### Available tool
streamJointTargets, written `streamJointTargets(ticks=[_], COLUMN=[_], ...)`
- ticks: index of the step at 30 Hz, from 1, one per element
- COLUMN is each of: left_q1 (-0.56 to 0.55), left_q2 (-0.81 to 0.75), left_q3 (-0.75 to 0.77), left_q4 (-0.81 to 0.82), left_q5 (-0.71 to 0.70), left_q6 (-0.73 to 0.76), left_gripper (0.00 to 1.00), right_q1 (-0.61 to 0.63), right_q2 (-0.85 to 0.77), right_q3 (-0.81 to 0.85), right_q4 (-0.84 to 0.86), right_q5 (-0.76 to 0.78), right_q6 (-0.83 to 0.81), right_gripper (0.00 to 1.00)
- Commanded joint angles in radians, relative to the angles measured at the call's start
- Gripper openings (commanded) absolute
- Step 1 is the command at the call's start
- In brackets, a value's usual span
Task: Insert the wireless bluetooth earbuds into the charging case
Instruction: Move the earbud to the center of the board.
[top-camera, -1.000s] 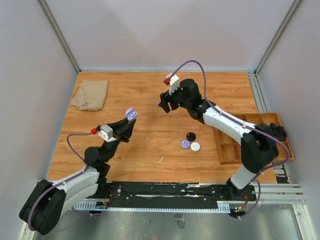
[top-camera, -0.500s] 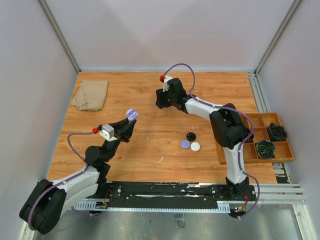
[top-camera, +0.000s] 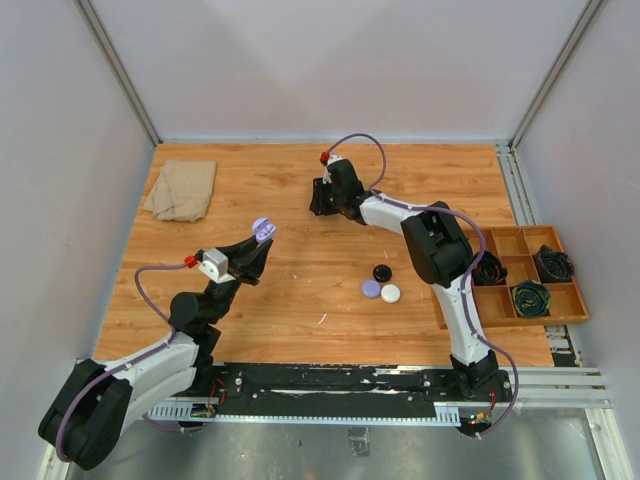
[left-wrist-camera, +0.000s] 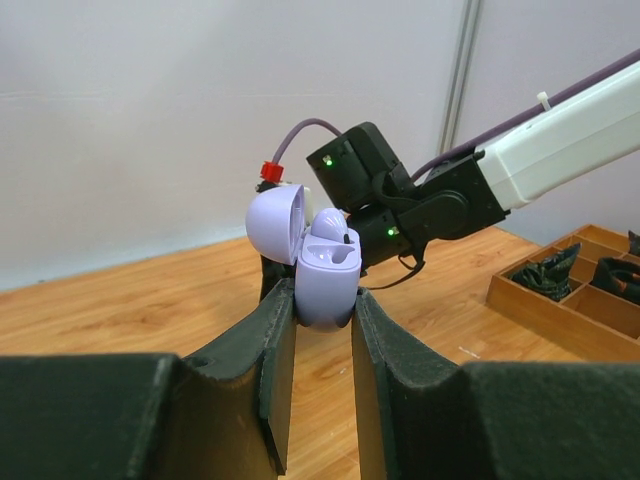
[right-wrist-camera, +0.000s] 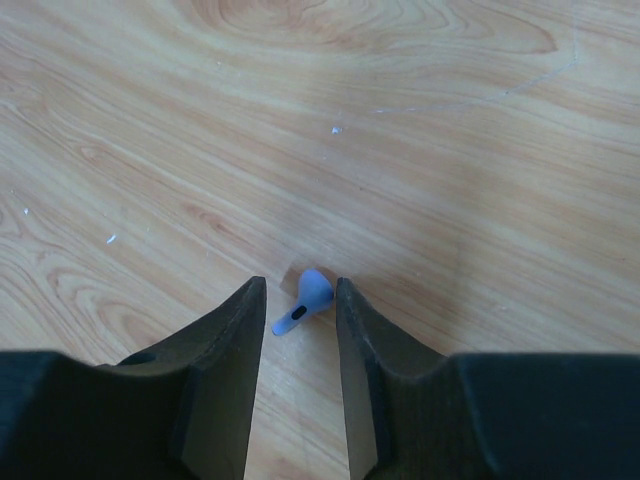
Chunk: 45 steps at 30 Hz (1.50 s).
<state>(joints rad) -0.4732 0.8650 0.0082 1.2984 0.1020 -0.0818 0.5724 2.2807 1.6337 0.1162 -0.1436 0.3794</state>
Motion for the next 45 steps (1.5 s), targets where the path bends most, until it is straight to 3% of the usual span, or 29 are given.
streamJointTargets(ticks=[1,19,30,38,45], left_q1=[0.005,0.005,0.005,0.005,0.005], left_q2=[-0.015,-0.031,-0.054,-0.064,-0.064], left_q3=[-0.054,-0.056,-0.063,-0.064,-0.064], left_q4=[0.024,0.022,0.020,0.016,0.018], left_q5=[0.002,0.018,0.022,0.020,0.032], left_q6=[0.018,0.021,0.022,0.022,0.020], left_gripper=[0.00,0.00,0.00,0.00,0.00], right_q1=[-0.013,-0.009,0.005,0.031,0.086], right_q2=[0.036,-0.024,-0.166,-0.324,-0.384], right_q3=[0.039,-0.069,-0.217,-0.426,-0.505], right_q4=[0.017,-0.061,-0.231,-0.251,-0.332], right_q5=[0.024,-0.048,-0.151,-0.193,-0.215], right_q6=[0.063,0.039,-0.077,-0.112,-0.179], right_gripper=[0.34,0.16,0.14,0.14,0.14])
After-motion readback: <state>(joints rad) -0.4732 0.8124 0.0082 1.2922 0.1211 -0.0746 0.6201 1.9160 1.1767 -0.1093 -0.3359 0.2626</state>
